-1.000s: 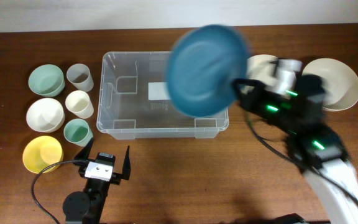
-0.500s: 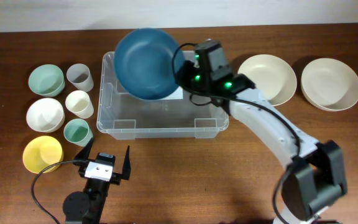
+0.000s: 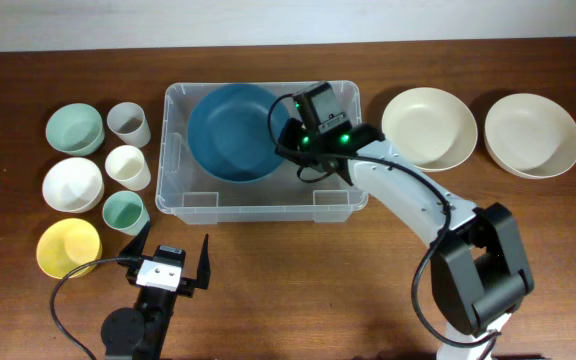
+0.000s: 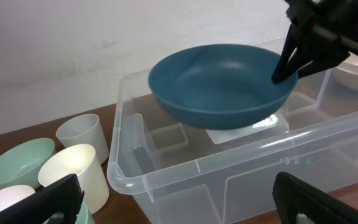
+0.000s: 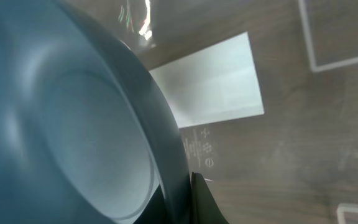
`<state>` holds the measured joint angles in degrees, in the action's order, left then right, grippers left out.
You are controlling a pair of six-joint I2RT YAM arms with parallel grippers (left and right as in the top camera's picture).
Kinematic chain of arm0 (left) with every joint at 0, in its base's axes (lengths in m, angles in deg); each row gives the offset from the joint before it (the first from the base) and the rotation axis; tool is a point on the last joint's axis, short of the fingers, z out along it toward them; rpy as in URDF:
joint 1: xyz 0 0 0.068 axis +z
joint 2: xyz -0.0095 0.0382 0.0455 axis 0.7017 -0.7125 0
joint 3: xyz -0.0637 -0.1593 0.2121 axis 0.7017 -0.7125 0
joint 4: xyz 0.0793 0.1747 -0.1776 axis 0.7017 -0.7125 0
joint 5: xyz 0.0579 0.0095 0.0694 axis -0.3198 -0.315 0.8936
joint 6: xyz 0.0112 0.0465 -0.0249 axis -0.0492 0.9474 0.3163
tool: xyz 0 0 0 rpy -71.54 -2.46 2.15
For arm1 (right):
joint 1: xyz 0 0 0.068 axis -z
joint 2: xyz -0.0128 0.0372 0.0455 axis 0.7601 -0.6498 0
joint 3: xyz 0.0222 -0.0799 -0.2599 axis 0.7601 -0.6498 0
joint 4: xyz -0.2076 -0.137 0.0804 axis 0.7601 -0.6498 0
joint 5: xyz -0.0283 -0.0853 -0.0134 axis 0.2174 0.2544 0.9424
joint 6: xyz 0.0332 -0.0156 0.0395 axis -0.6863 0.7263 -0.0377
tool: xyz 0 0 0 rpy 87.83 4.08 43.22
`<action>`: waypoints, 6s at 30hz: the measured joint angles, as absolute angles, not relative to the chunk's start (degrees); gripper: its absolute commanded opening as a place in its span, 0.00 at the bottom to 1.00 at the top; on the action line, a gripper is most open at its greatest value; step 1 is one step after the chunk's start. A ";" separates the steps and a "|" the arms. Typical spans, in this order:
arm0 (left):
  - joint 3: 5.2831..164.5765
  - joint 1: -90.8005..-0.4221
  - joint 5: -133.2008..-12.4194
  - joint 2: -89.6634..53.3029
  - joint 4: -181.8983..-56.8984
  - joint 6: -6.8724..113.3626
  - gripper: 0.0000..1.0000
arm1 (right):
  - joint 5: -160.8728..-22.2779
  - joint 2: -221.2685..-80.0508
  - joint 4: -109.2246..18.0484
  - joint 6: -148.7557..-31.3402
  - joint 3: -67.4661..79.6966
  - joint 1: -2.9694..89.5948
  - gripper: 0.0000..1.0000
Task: Pack container
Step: 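Carry the blue bowl left and lower it into the container, then release the blue bowl and move the right gripper to the cream bowl, then grip the front cream bowl rim with the right gripper and lift, then lower the cream bowl onto the blue bowl in the container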
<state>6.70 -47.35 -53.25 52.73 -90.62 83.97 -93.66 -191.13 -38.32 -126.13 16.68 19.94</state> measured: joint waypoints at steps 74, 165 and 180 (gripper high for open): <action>6.70 -47.35 -53.25 52.73 -90.62 83.97 1.00 | -90.32 -193.77 -61.51 -123.73 21.05 58.14 0.99; 6.70 -47.35 -53.25 52.78 -90.62 83.97 1.00 | -106.30 -198.08 -76.09 -101.26 54.95 23.50 0.04; 6.70 -47.35 -53.25 52.78 -90.62 83.97 1.00 | -106.08 -210.45 -76.29 -101.96 54.91 23.02 0.04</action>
